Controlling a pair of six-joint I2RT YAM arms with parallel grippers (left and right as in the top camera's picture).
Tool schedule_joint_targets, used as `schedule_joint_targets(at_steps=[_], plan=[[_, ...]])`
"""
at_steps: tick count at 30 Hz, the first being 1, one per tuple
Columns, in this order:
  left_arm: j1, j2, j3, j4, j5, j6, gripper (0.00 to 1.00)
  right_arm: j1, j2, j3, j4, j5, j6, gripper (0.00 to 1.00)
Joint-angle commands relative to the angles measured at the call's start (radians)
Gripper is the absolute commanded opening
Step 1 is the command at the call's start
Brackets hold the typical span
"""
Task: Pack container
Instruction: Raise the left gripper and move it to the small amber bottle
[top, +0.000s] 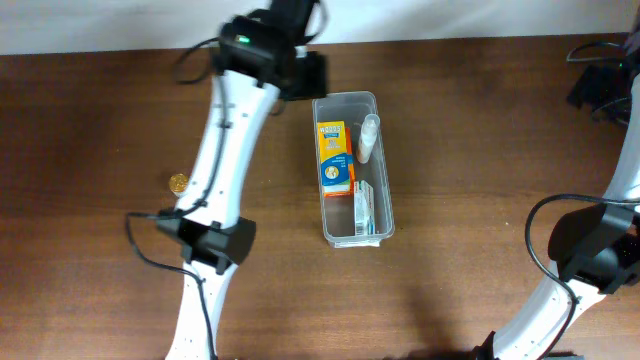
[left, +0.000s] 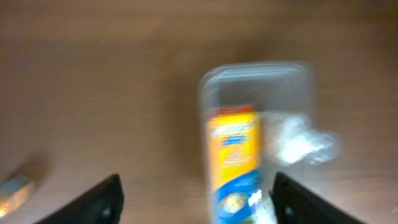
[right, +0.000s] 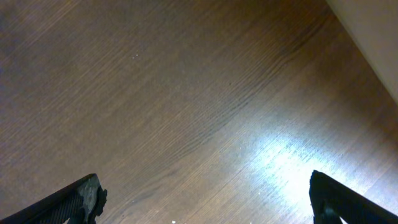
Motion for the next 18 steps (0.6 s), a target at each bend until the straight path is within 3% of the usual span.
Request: schedule_joint_targets(at_steps=[1, 2, 5, 10, 18], plan=[[0.087, -0.019, 0.061, -0.063, 0.050, 0.085, 0.87, -0.008, 0.003, 0.007, -0.001, 0.019, 0.003, 0.98], [0.102, -0.024, 0.061, -0.063, 0.059, 0.089, 0.87, -0.008, 0.003, 0.007, -0.001, 0.019, 0.003, 0.98], [0.136, -0.037, 0.061, -0.063, 0.069, 0.156, 0.99, -0.008, 0.003, 0.007, -0.001, 0.019, 0.003, 0.98], [0.203, -0.105, -0.013, -0.063, -0.007, 0.254, 0.99, -0.008, 0.003, 0.007, -0.001, 0.019, 0.003, 0.98], [0.354, -0.328, -0.454, -0.063, -0.057, 0.269, 0.99, -0.008, 0.003, 0.007, -0.001, 0.019, 0.003, 0.98]])
